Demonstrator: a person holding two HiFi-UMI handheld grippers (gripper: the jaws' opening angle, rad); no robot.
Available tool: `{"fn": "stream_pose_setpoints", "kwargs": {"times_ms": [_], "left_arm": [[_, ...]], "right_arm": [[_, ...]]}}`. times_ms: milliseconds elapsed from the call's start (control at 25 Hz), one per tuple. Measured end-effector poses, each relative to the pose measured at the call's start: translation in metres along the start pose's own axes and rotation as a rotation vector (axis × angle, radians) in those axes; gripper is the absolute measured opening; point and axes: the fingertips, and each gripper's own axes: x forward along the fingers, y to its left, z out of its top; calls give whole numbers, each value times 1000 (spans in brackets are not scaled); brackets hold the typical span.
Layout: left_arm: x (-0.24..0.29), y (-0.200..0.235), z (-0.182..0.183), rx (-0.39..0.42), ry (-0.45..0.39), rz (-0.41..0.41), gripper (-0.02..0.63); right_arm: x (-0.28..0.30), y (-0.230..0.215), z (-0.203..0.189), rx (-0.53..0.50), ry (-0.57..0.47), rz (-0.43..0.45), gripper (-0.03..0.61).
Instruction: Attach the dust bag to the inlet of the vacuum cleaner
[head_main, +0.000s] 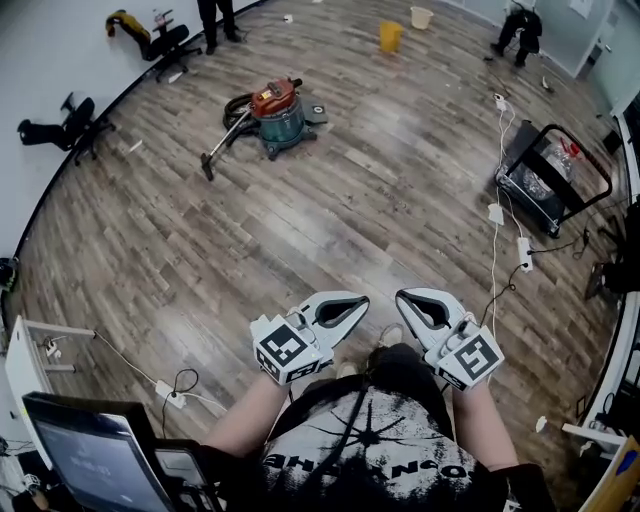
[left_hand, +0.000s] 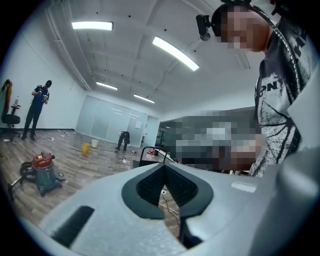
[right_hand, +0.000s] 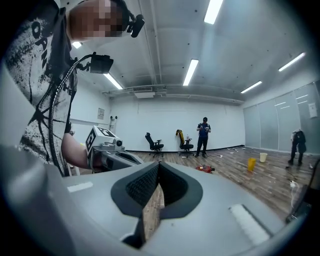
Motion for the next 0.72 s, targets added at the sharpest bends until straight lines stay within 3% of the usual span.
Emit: {"fn": "stream_pose_setpoints", "kwargs": {"times_ms": [240,520,720], "left_arm": [[27,50,17,20,-3,44,0],[83,138,41,-9,31,153,0],[135,196,80,50,34,190,0]], "right_arm": [[31,-52,-2,12,16,42,5],[86,-153,12,11,-29,160,5],[115,-234,34,-4,-74,209,5]]}}
